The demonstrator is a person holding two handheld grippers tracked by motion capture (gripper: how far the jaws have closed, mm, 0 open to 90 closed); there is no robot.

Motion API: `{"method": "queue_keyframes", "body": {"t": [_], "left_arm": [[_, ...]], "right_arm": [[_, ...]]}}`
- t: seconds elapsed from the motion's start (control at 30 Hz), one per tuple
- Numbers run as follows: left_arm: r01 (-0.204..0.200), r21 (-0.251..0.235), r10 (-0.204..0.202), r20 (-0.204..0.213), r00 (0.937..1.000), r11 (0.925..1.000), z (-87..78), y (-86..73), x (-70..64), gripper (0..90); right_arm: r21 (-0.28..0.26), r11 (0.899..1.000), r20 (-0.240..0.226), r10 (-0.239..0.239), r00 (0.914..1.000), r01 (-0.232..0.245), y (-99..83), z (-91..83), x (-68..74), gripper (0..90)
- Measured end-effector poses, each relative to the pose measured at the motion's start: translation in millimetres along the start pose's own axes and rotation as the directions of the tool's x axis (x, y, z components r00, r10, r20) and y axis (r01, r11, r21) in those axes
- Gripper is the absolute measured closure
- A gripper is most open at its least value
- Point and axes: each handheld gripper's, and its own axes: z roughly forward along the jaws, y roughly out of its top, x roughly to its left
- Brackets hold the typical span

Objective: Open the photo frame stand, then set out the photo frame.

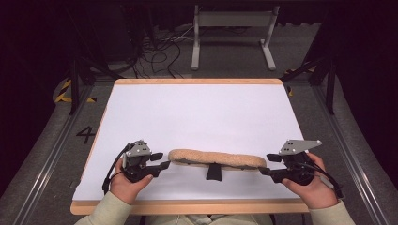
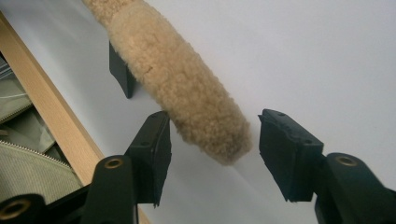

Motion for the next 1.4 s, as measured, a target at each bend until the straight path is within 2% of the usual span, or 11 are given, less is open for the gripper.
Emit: {"method": "queue_keyframes", "body": {"t": [0.17, 0.27, 0.43, 0.6, 0.73, 0.9, 0.93, 1.13, 1.4], "left_arm": [[0.007, -0.071, -0.008, -0.012, 0.9999, 0.9974, -11.9, -0.6, 5.1, 54.4], [0.022, -0.101, -0.024, -0.023, 0.9994, 0.9946, -16.7, -1.0, 9.8, 53.6], [0.019, -0.131, -0.025, -0.046, 0.9987, 0.9912, -19.9, -2.2, 17.5, 51.6], [0.018, -0.137, -0.027, -0.066, 0.9974, 0.9905, -18.7, -1.6, 20.8, 50.7], [0.011, -0.101, -0.02, -0.083, 0.9964, 0.9948, -12.8, -1.3, 23.7, 49.3], [0.01, -0.087, -0.018, -0.083, 0.9964, 0.9962, -9.9, -0.3, 24.4, 48.7], [0.002, -0.084, -0.009, -0.084, 0.9964, 0.9964, -9.1, -0.1, 25.7, 48.7], [0.015, -0.059, -0.02, -0.078, 0.9967, 0.9981, -3.4, 0.2, 28.9, 48.2], [0.018, -0.052, -0.022, -0.079, 0.9967, 0.9985, -1.3, -0.7, 30.8, 48.4]], "right_arm": [[0.002, 1.0, 0.006, -0.001, 1.0, 0.001, -4.1, -6.6, -0.5, 52.1], [0.007, 1.0, 0.003, -0.004, 1.0, 0.004, -5.0, -8.8, 0.1, 56.3], [0.013, 1.0, -0.011, -0.026, 0.9996, 0.026, -5.4, -13.2, 2.4, 64.9], [0.029, 0.999, -0.023, -0.043, 0.9988, 0.043, -5.0, -14.7, 6.1, 70.8], [0.06, 0.996, -0.048, -0.059, 0.9971, 0.062, -5.1, -12.9, 10.7, 77.9], [0.103, 0.991, -0.065, -0.083, 0.9944, 0.089, -6.4, -7.0, 15.5, 81.5], [0.11, 0.989, -0.066, -0.087, 0.9941, 0.094, -7.0, -5.2, 16.0, 82.3], [0.134, 0.985, -0.076, -0.1, 0.9921, 0.109, -11.1, 10.4, 15.3, 86.8], [0.152, 0.98, -0.082, -0.119, 0.9895, 0.131, -15.2, 28.5, 15.7, 90.0]]}}
